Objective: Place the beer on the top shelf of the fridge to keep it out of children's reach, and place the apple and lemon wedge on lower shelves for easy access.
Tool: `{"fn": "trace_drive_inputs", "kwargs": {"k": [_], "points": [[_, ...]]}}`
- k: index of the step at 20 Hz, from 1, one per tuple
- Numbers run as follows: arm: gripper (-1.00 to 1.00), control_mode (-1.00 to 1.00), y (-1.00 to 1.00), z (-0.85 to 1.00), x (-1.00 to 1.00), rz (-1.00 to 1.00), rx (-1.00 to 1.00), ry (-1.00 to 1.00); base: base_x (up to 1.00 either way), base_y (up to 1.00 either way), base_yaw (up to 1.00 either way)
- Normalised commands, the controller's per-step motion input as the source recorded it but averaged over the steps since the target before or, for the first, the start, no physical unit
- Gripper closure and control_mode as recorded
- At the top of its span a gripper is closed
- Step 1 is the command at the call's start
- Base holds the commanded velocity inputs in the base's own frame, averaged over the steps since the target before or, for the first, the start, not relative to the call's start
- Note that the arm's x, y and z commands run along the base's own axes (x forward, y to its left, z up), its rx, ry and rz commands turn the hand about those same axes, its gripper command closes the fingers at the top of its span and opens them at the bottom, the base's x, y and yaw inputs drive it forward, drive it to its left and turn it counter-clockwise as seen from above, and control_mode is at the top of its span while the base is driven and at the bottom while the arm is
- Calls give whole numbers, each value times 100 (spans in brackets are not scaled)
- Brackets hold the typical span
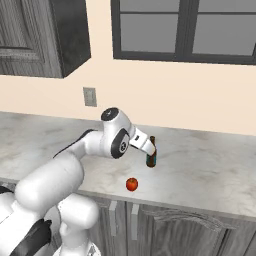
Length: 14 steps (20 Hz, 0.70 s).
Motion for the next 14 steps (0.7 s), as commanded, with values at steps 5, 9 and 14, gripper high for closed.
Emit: {"fn": "trace_drive_inputs", "kwargs": {"k": [5, 9, 14], "points": [[-100, -100, -13, -18, 22, 0, 0, 0, 0, 0, 0], [-100, -100, -2, -23, 20, 0, 0, 0, 0, 0, 0], [-100, -100, 0, -23, 18, 0, 0, 0, 0, 0, 0]]}}
